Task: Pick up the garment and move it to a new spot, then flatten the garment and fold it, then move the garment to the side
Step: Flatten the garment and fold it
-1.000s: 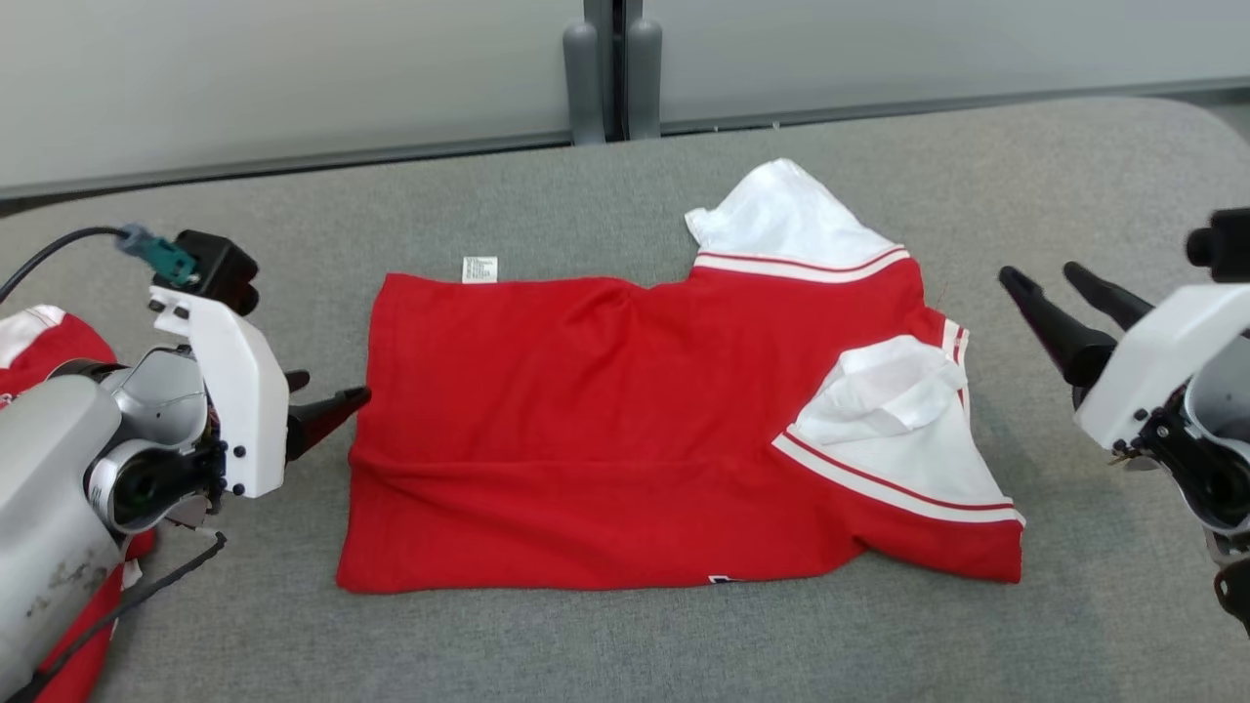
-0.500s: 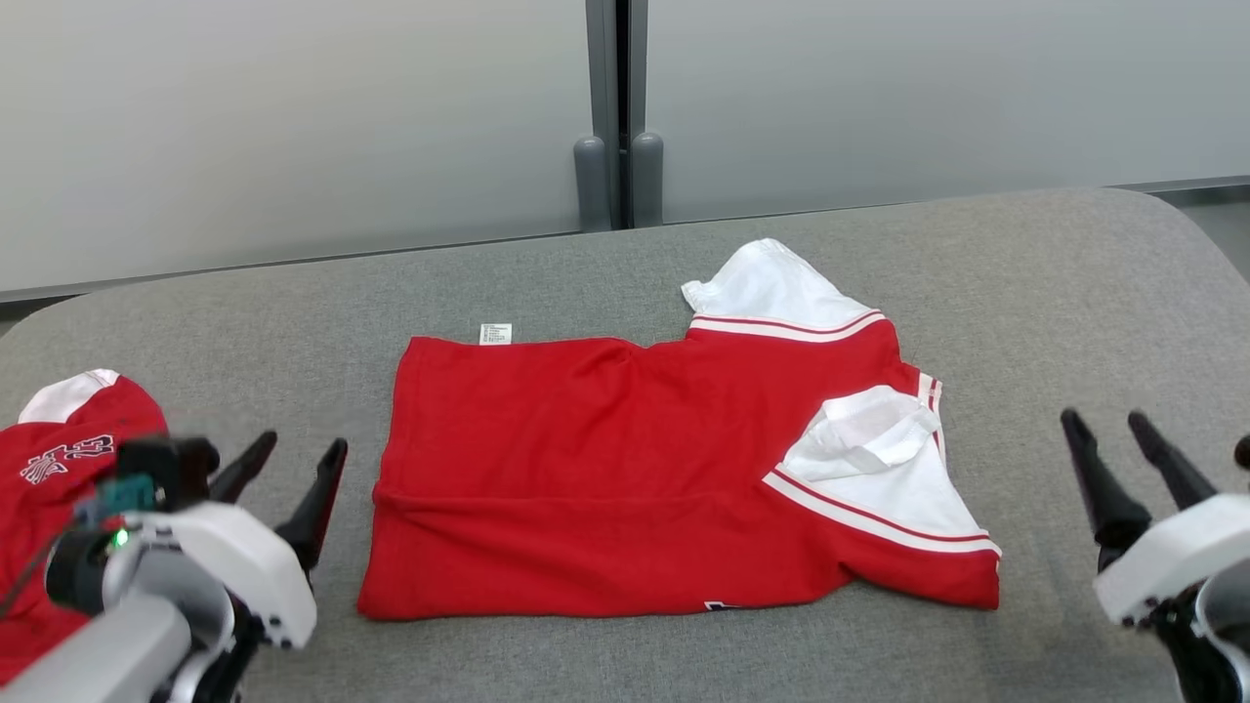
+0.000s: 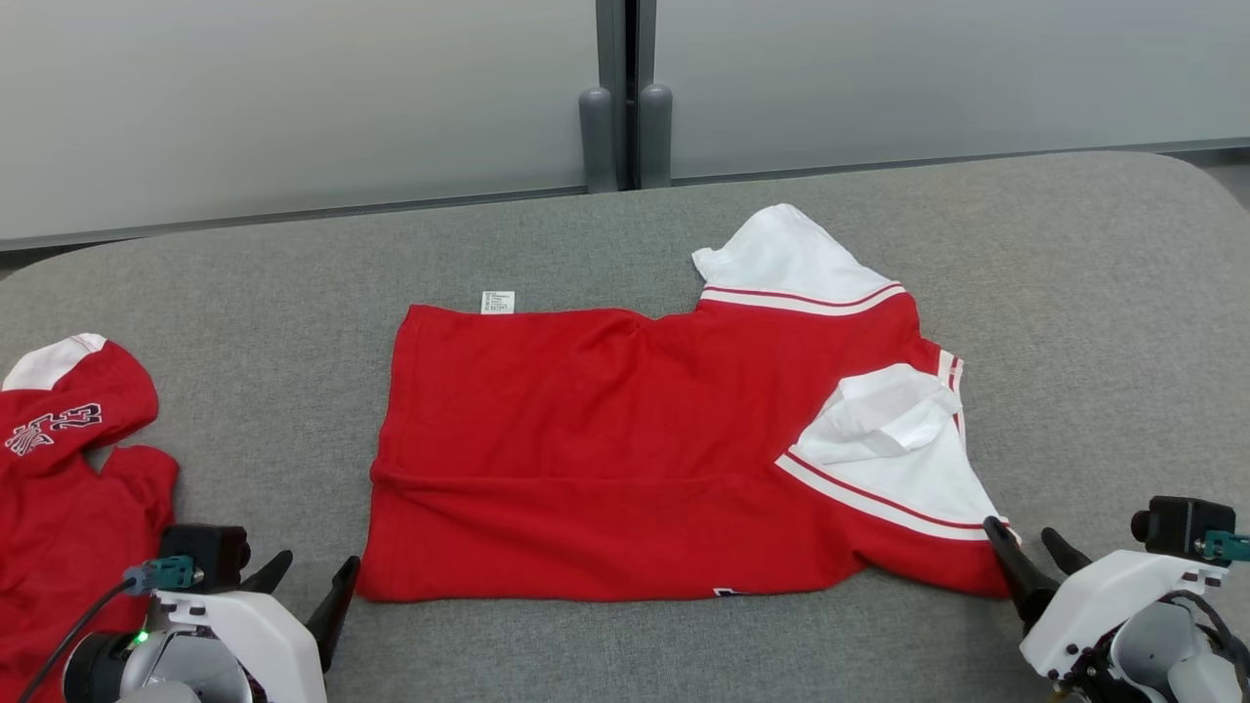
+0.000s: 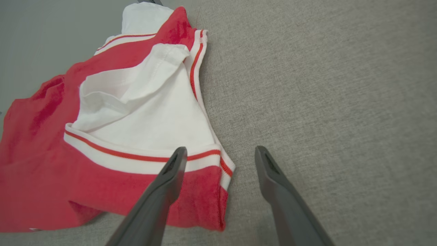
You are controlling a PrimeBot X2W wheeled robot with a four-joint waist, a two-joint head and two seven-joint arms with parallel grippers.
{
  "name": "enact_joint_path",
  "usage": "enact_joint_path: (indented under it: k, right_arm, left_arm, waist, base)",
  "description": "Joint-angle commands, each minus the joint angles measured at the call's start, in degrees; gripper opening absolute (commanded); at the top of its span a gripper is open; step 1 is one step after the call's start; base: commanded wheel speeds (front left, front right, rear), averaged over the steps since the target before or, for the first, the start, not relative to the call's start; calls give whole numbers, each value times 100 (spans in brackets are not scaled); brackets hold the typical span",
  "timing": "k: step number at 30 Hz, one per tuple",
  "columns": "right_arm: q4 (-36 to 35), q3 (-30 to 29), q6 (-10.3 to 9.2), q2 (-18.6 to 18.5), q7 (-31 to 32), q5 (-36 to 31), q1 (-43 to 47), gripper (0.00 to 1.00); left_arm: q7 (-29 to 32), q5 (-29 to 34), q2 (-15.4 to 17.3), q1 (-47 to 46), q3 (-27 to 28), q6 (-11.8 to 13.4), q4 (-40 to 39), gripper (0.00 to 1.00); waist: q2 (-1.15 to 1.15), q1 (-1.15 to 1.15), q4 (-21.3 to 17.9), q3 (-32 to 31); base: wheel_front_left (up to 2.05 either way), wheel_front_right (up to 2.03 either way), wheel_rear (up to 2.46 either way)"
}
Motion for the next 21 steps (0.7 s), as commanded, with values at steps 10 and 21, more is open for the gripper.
enact_joint_path:
  k: [10,21]
  right_arm:
    - [500,416,1,116,305,685,-262,100]
    - [706,962,2,34,337,1042,-376,4]
  left_arm:
    - [580,-55,-186,-378,-236,-442,306,100]
    - [1227,-300,-402,-530,-385,-674,546,0]
  waist:
    - [0,0,83,253]
    - [0,0,22,208]
  base:
    - [0,0,0]
    - [0,0,0]
